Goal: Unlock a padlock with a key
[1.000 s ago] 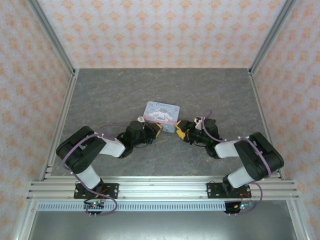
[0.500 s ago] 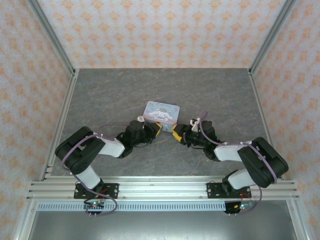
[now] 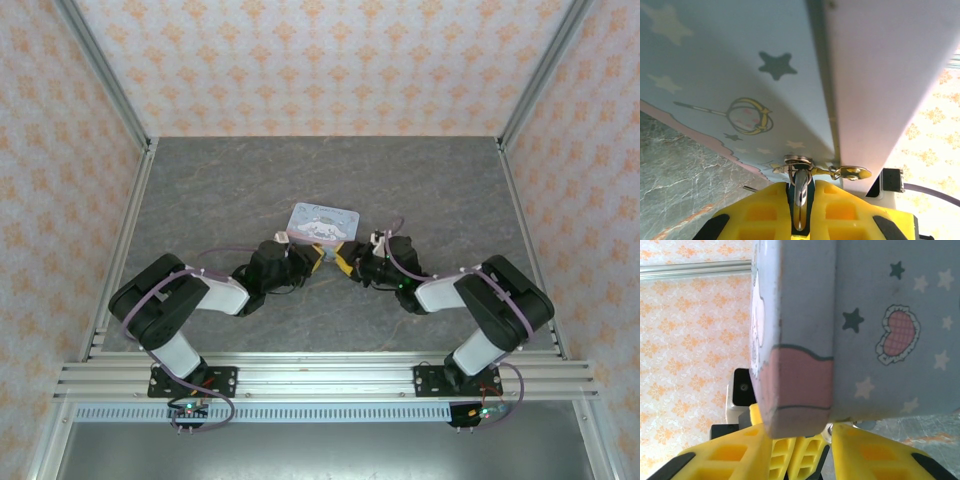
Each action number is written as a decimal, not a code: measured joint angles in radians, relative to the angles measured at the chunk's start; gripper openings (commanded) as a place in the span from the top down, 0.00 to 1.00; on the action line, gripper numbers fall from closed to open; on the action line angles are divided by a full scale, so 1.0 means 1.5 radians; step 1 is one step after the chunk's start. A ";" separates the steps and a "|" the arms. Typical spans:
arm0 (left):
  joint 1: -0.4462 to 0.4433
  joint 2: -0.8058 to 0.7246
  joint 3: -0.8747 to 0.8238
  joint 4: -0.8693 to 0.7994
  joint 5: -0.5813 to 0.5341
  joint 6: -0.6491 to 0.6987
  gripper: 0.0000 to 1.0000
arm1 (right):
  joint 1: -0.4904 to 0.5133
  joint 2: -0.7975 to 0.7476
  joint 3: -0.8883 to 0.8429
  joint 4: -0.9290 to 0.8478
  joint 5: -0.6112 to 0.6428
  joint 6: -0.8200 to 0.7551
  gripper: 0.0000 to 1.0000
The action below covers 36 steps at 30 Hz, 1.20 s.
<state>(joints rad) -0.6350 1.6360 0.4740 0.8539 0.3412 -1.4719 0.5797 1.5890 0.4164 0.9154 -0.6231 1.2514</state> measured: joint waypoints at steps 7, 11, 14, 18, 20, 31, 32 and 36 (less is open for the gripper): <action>0.000 -0.003 0.000 0.000 0.002 0.000 1.00 | 0.004 0.015 0.003 0.002 0.003 0.003 0.67; 0.000 -0.003 0.000 0.000 0.003 0.000 1.00 | 0.004 0.016 0.003 0.003 0.003 0.003 0.68; 0.000 -0.003 0.000 0.000 0.003 0.000 1.00 | 0.005 0.018 0.004 0.004 0.002 0.003 0.69; 0.000 -0.003 0.000 0.000 0.007 0.000 1.00 | 0.006 0.032 0.012 0.006 0.002 0.003 0.72; 0.000 -0.003 0.000 0.000 0.008 0.000 1.00 | 0.006 0.040 0.015 0.009 0.002 0.003 0.75; 0.000 -0.003 0.000 0.001 0.009 -0.001 1.00 | 0.006 0.053 0.016 0.026 0.002 0.013 0.95; 0.000 -0.003 0.000 0.001 0.009 -0.001 1.00 | 0.006 0.055 0.016 0.028 0.002 0.014 0.96; 0.001 -0.003 0.000 0.001 0.007 -0.001 1.00 | 0.006 0.060 0.016 0.036 0.002 0.019 1.00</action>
<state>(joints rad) -0.6342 1.6310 0.4744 0.8551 0.3511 -1.4731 0.5884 1.6794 0.4400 0.9691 -0.6205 1.2793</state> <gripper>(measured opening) 0.102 0.044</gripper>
